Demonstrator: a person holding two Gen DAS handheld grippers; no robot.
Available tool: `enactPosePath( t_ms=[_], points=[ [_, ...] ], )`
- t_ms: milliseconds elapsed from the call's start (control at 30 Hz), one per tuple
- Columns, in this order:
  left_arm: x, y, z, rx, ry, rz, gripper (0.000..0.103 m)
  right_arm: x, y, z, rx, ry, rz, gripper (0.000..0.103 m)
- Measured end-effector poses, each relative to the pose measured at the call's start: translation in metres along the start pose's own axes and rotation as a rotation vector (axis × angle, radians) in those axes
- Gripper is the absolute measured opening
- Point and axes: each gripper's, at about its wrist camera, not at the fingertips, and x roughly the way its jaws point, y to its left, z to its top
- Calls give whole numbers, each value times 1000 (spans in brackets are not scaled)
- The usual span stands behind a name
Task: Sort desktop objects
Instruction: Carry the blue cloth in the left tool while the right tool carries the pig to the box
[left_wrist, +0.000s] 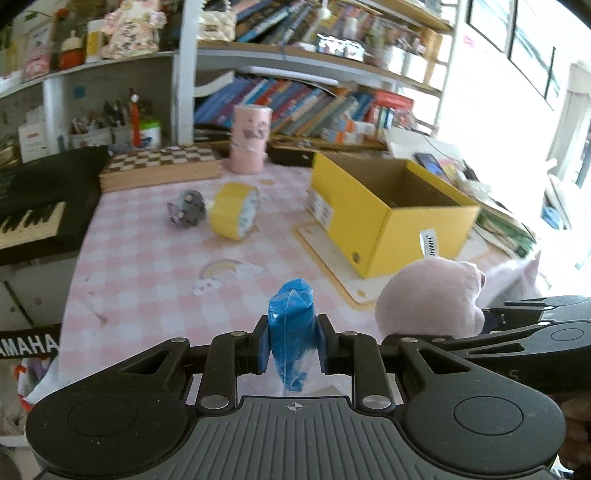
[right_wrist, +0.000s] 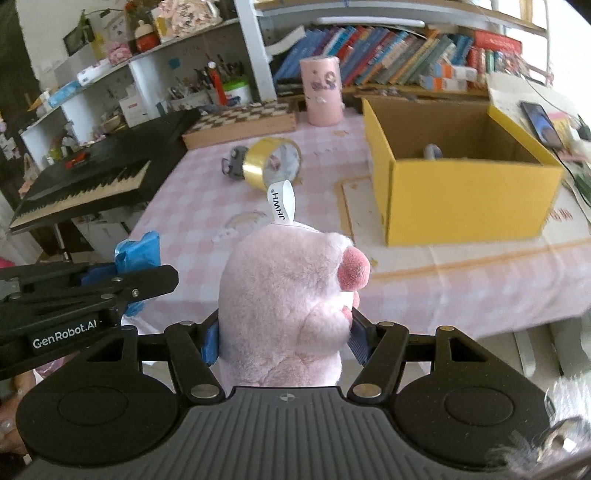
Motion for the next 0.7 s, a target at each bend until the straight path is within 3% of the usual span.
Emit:
enactPosePath(
  t_ms=[200,700],
  points=[
    [6,-17,-4,50,28,-72,23,-15,-13,-20,66,3,-56,62],
    [36,-68,9,183,55,-249,23,-44,-55,-34,218,-29,-196,62]
  ],
)
